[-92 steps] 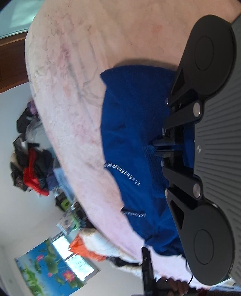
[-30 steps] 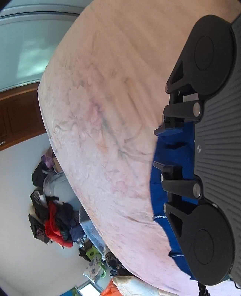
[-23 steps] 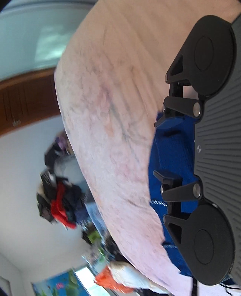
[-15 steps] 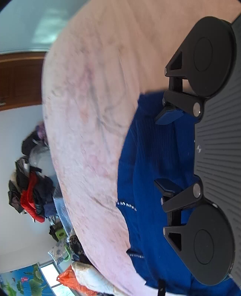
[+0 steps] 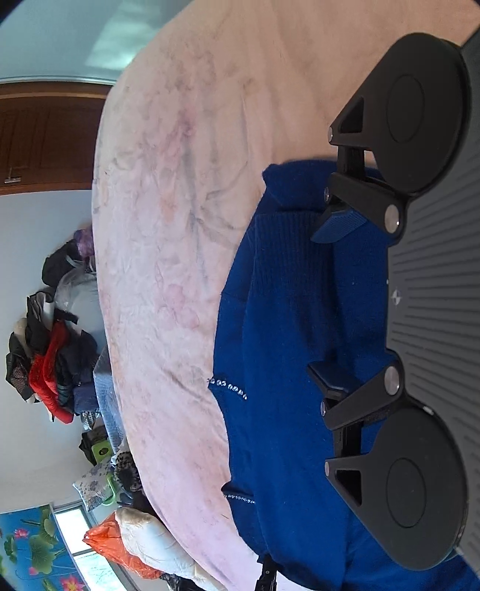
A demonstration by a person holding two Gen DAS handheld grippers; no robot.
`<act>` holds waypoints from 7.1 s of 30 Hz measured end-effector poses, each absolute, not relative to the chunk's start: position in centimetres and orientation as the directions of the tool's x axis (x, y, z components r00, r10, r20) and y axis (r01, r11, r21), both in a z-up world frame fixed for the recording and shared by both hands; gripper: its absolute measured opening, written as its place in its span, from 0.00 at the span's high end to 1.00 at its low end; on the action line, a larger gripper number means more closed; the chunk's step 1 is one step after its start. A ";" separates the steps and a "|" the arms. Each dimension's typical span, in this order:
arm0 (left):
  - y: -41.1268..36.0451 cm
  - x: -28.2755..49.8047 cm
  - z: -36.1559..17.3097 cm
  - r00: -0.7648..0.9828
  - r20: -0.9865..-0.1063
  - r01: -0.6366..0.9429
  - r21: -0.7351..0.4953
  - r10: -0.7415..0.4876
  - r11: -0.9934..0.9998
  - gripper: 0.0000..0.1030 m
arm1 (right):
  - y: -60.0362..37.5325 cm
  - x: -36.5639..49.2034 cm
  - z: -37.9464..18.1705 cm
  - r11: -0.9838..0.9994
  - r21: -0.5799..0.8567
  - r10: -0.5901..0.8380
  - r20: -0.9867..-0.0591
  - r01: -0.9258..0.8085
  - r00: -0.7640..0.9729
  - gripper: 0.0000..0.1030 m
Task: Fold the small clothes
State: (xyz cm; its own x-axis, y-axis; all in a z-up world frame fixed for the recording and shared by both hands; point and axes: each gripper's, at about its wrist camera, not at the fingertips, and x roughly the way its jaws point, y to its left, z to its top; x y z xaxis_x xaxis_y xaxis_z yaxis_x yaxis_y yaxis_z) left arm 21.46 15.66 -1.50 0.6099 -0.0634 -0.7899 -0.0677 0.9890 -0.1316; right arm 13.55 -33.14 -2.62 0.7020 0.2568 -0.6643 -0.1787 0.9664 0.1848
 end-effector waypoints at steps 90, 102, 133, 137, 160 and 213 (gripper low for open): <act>8.0 5.8 2.0 0.698 -0.690 0.001 -0.266 -0.192 0.964 0.90 | -33.4 -1.4 -0.1 0.881 0.345 0.467 -0.522 -0.323 0.714 0.85; 6.6 5.3 0.8 0.717 -0.691 -0.001 -0.132 -0.091 0.991 0.90 | -33.6 -1.8 -2.0 0.916 0.340 0.379 -0.557 -0.214 0.739 0.86; 6.4 4.9 2.7 0.812 -0.580 -0.006 -0.124 -0.068 0.992 0.91 | -33.0 -0.3 0.4 0.883 0.351 0.457 -0.488 -0.312 0.743 0.92; 6.5 5.0 3.7 0.840 -0.539 -0.008 -0.125 -0.061 0.992 0.91 | -32.8 0.0 1.6 0.894 0.313 0.437 -0.455 -0.321 0.776 0.92; 6.5 10.7 6.3 0.900 -0.436 -0.051 -0.125 -0.009 0.991 0.91 | -31.8 5.9 4.5 0.930 0.232 0.353 -0.345 -0.285 0.870 0.92; 7.3 22.0 -1.1 0.731 -0.681 0.177 0.131 -0.041 0.975 0.89 | -33.7 19.1 -3.7 0.955 0.274 0.257 -0.579 -0.112 0.774 0.80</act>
